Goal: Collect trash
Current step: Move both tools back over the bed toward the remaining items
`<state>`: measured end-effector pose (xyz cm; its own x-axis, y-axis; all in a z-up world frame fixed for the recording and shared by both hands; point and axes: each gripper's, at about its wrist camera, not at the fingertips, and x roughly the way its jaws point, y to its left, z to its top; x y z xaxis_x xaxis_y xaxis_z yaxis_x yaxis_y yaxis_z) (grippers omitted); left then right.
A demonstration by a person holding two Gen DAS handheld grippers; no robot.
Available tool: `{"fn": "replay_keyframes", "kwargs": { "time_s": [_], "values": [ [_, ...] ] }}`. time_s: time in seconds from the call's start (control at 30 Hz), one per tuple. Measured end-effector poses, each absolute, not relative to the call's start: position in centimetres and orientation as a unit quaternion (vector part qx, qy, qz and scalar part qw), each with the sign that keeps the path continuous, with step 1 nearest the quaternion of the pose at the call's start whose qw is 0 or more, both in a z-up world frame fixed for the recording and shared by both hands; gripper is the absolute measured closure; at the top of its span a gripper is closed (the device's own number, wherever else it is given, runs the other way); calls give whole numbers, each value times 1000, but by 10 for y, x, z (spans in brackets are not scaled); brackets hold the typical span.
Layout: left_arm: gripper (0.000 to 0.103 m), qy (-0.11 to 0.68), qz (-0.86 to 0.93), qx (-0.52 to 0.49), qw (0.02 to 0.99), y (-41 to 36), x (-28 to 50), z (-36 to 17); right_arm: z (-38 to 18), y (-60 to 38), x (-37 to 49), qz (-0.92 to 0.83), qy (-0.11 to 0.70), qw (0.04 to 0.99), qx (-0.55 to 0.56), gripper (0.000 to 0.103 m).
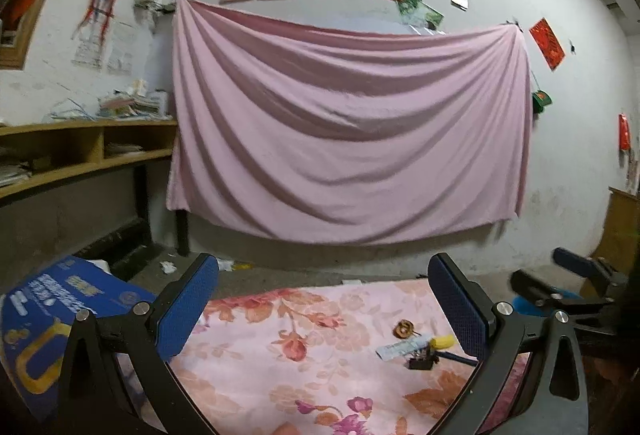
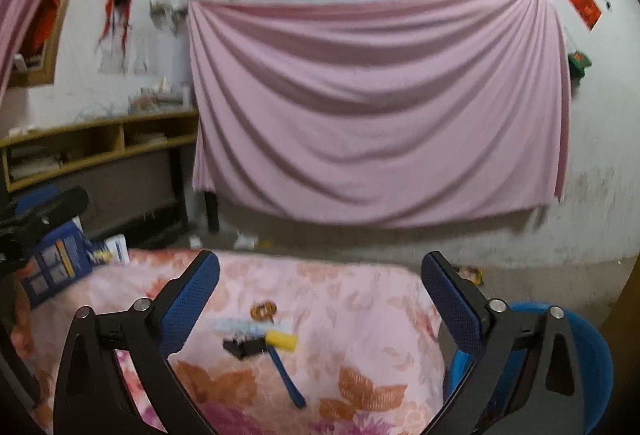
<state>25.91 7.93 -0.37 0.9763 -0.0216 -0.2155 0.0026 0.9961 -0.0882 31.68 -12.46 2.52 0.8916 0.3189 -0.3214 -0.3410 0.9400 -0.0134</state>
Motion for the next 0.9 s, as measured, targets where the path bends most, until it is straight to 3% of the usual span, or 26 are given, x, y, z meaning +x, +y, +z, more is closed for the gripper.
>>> {"fn": "replay_keyframes", "kwargs": {
  "time_s": [0.2, 0.27, 0.3, 0.37, 0.47, 0.57, 0.8, 0.9],
  "values": [
    [1, 166, -20, -40, 985, 78, 289, -19, 17, -122, 335, 180, 214, 960, -28, 25],
    [2, 193, -22, -39, 980, 78, 302, -24, 13, -121, 342, 182, 234, 955, -27, 37],
    [4, 212, -25, -37, 976, 76, 310, -28, 11, -121, 347, 185, 246, 951, -26, 40],
    [20, 249, -35, -36, 967, 74, 325, -38, 6, -119, 356, 191, 276, 942, -24, 49],
    [43, 302, -48, -33, 951, 69, 345, -51, -1, -115, 365, 201, 310, 929, -24, 53],
    [56, 340, -69, -31, 937, 65, 359, -63, -7, -109, 371, 210, 336, 918, -30, 55],
    [64, 407, -109, -33, 906, 58, 382, -87, -25, -88, 387, 228, 395, 889, -50, 56],
    [66, 434, -116, -34, 893, 56, 389, -95, -32, -87, 392, 231, 419, 876, -52, 63]
  ]
}}
